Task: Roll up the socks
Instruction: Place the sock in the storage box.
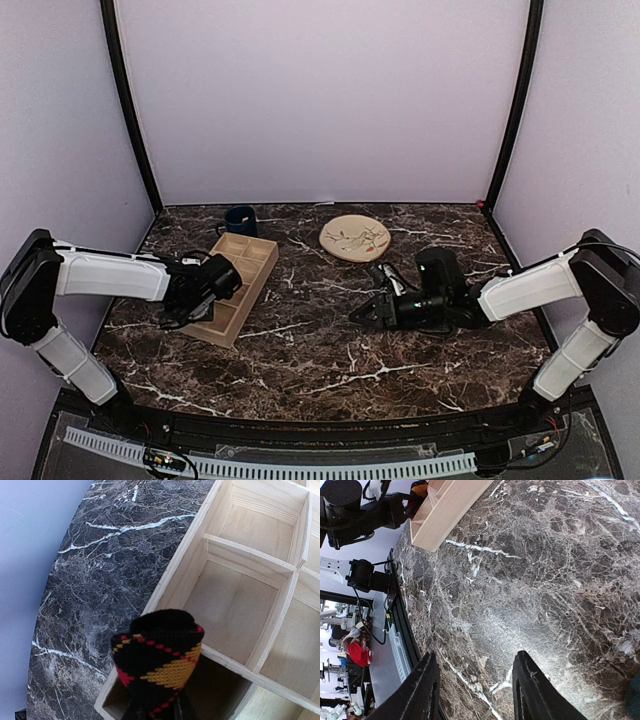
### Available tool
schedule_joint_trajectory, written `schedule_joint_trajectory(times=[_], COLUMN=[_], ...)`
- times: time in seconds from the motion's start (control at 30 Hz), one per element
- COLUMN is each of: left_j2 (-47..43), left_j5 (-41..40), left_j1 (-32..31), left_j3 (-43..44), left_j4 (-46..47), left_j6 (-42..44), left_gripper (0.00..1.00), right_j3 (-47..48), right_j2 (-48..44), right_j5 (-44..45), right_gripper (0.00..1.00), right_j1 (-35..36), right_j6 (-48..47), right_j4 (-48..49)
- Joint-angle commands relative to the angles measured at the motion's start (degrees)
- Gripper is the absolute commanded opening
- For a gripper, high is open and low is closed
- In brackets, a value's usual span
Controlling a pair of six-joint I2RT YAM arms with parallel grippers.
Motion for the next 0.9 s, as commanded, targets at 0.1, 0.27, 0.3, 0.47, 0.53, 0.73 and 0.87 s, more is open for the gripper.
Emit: schedule_joint_trajectory(times=[0.1, 0.27, 0.3, 0.47, 0.53, 0.73, 0.87], left_j2=[1.73, 1.47, 1.3, 0.99, 0.61, -1.35, -2.22], left_j5=[5.85, 8.55, 9.12, 11.98, 13.13, 17.75, 21.04], left_j1=[0.17, 1.66, 1.91, 3.08, 3.51, 4.8, 7.32], left_j3=[0.54, -0.15, -0.31, -0.43, -0.35, -1.12, -1.26], left_j4=[-1.77, -0.66, -0.43, -0.37, -0.66, -0.58, -0.08], left_j6=[-1.12, -0.22, 0.05, 1.41, 1.94, 3.9, 5.48], left_gripper=[0.0, 0.0, 0.0, 0.0, 0.0, 0.0, 0.0], right_j3=[0.26, 1.07, 1.21, 1.74, 1.85, 2.44, 2.99], right_j2=[-1.82, -1.91, -1.91, -1.91, -1.92, -1.83, -1.48], right_j5=[-0.15, -0.24, -0.16, -0.05, 0.05, 0.19, 0.2], right_gripper=[0.45, 0.45, 0.45, 0.45, 0.45, 0.46, 0.45], right_j1=[0.39, 0.4, 0.41, 0.41, 0.37, 0.43, 0.39], right_j6=[-0.89, -1.17, -1.21, -1.25, -1.17, -1.08, -1.08], right_j4=[0.07, -0.72, -0.92, -1.31, -1.4, -1.49, -1.58])
